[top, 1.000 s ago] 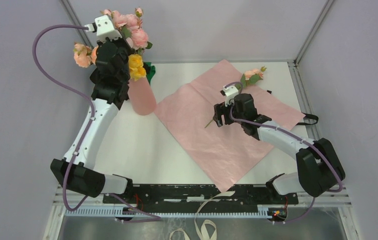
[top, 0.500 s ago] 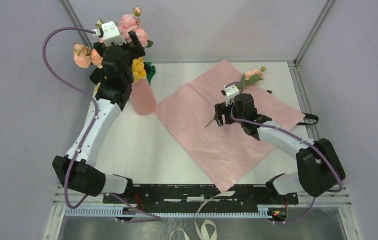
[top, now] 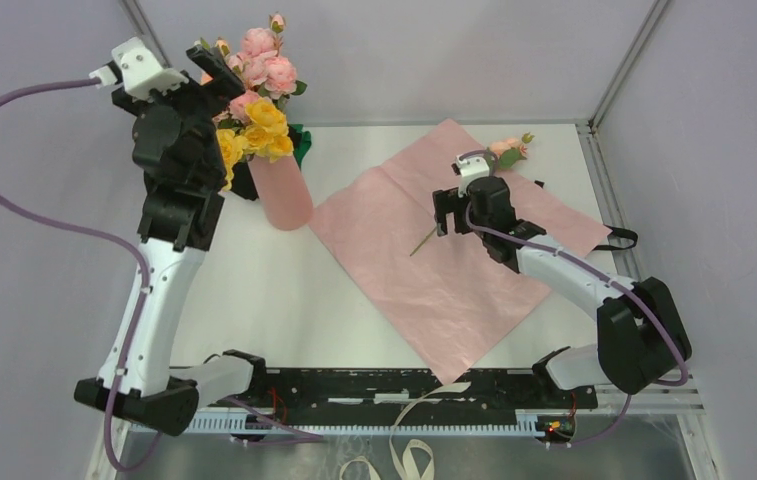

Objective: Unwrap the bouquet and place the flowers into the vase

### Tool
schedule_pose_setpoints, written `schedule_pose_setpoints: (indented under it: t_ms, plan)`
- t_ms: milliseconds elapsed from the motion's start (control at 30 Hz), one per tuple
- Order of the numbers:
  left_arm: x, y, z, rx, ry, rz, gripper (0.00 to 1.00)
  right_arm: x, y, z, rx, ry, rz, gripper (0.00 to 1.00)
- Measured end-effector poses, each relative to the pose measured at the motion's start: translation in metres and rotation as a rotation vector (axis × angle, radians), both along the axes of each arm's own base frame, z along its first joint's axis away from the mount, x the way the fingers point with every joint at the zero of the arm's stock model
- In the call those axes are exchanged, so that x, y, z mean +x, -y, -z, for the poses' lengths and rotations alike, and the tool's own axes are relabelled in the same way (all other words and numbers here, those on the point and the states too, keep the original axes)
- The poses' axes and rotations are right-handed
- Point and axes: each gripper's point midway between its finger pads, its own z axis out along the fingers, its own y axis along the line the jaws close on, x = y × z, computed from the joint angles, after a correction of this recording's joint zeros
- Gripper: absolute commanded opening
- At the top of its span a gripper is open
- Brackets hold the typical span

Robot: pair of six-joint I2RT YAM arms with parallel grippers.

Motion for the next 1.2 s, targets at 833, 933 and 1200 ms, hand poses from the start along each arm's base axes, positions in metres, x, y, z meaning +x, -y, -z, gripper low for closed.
schedule_pose_setpoints:
  t_ms: [833,933,1200]
  plan:
    - [0.019,0.151,0.081,0.047,-0.254,0.735,1.0,0.113,0.023,0.019,0.006,-0.11,0.288,0.72]
    - [0.026,0.168,0.096,0.083,-0.312,0.804,1.0,0.12,0.025,0.03,0.009,-0.137,0.308,0.72]
    - [0.044,0.231,0.159,0.228,-0.484,0.957,1.0,0.131,0.038,0.059,0.016,-0.21,0.377,0.73]
